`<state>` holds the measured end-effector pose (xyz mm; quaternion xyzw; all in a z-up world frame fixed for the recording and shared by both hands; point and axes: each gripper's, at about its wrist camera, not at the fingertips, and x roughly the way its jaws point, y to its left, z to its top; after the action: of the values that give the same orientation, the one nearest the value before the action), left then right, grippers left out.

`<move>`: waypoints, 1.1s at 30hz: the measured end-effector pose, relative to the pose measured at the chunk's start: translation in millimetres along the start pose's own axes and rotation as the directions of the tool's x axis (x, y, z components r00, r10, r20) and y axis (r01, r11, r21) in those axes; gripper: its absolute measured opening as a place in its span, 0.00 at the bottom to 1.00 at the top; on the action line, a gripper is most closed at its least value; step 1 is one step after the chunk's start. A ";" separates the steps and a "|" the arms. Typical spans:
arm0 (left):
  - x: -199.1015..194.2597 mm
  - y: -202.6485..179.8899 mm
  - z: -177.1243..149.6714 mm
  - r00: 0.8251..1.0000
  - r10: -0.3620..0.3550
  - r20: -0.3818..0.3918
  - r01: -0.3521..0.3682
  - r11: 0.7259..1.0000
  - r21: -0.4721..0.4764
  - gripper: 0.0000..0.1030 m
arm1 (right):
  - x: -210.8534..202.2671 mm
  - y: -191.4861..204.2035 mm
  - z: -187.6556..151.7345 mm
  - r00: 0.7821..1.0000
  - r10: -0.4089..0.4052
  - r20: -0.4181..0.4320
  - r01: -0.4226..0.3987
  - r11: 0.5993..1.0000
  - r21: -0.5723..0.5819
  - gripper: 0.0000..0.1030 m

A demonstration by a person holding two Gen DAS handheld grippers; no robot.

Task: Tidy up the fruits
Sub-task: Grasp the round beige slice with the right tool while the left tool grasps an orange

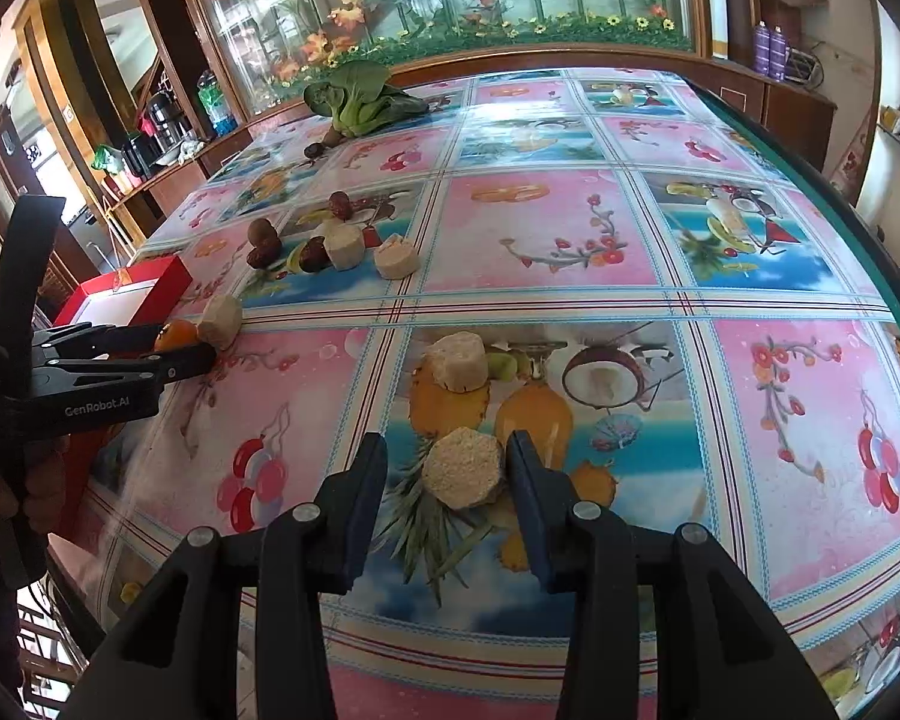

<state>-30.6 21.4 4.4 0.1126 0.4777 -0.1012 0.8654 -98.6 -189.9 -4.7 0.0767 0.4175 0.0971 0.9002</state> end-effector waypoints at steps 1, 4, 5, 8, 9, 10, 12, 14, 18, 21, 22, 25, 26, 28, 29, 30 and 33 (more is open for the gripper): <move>2.4 0.1 0.4 1.000 -0.007 -0.005 0.007 1.000 0.000 0.65 | 0.1 0.2 0.0 1.000 -0.001 0.000 0.001 1.000 -0.001 0.40; 5.3 0.8 1.0 1.000 -0.022 -0.007 0.022 1.000 -0.004 0.64 | 0.5 0.8 -0.1 1.000 -0.011 -0.002 0.011 1.000 -0.007 0.37; 5.8 0.3 1.5 1.000 -0.026 -0.004 0.026 1.000 -0.002 0.61 | 0.7 1.2 -0.1 1.000 -0.013 -0.002 0.013 1.000 -0.007 0.35; 5.6 -1.1 2.0 0.998 -0.056 -0.003 0.056 0.998 -0.008 0.50 | 1.0 2.1 -0.2 0.999 -0.032 -0.004 0.032 0.999 -0.016 0.26; 5.1 -2.6 1.9 0.998 -0.062 -0.002 0.062 0.998 -0.005 0.48 | 0.8 2.5 -0.3 0.999 -0.038 -0.005 0.038 0.999 -0.023 0.26; 4.7 -4.8 1.7 0.998 -0.061 0.001 0.061 0.998 0.001 0.45 | 0.3 2.4 -0.7 0.999 -0.038 -0.005 0.038 0.999 -0.030 0.26; 3.5 -7.9 0.8 0.998 -0.062 0.008 0.061 0.998 0.007 0.41 | -0.2 2.0 -1.0 0.999 -0.041 -0.004 0.041 0.999 -0.031 0.26; 3.2 -9.3 0.4 0.998 -0.067 0.013 0.067 0.998 0.007 0.37 | -0.4 2.0 -1.1 0.999 -0.045 -0.004 0.045 0.999 -0.030 0.26; 1.8 -8.6 -2.2 0.997 -0.072 0.024 0.072 0.997 0.000 0.37 | -2.1 1.6 -1.4 0.999 -0.045 -0.004 0.045 0.999 -0.020 0.26; -2.1 -6.1 -5.6 0.996 -0.088 0.024 0.089 0.996 -0.014 0.37 | -7.7 4.2 -0.8 1.000 -0.028 0.006 0.028 1.000 -0.009 0.26; -4.3 -5.8 -7.7 0.996 -0.090 0.025 0.091 0.996 -0.016 0.37 | -10.9 6.8 -0.2 1.000 -0.026 0.015 0.026 1.000 -0.011 0.26; -13.6 -6.6 -13.7 0.995 -0.094 0.035 0.094 0.995 -0.017 0.37 | -18.4 16.3 0.9 0.999 -0.020 0.033 0.021 0.999 -0.026 0.26; -17.2 -7.1 -15.3 0.995 -0.095 0.041 0.096 0.995 -0.019 0.37 | -22.4 20.3 0.9 0.999 -0.015 0.044 0.016 0.999 -0.031 0.26; -26.6 -8.3 -18.1 0.995 -0.084 0.060 0.086 0.996 -0.023 0.37 | -29.8 28.2 1.2 0.998 -0.011 0.063 0.013 0.999 -0.042 0.26; -31.6 -8.7 -19.6 0.994 -0.079 0.073 0.081 0.996 -0.022 0.37 | -31.8 30.6 1.5 0.998 -0.008 0.066 0.011 0.999 -0.045 0.26; -37.6 -9.4 -21.2 0.993 -0.075 0.089 0.077 0.997 -0.021 0.37 | -35.4 35.3 1.6 0.997 -0.005 0.073 0.009 0.999 -0.051 0.26; -55.8 -9.0 -26.8 0.990 -0.049 0.130 0.053 0.998 -0.028 0.37 | -42.8 45.7 1.3 0.996 -0.003 0.089 0.009 0.998 -0.063 0.26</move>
<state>-83.9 24.4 37.1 0.0801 0.4249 -0.1232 0.8932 -129.7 -155.9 37.6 0.0510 0.3741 0.1041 0.9201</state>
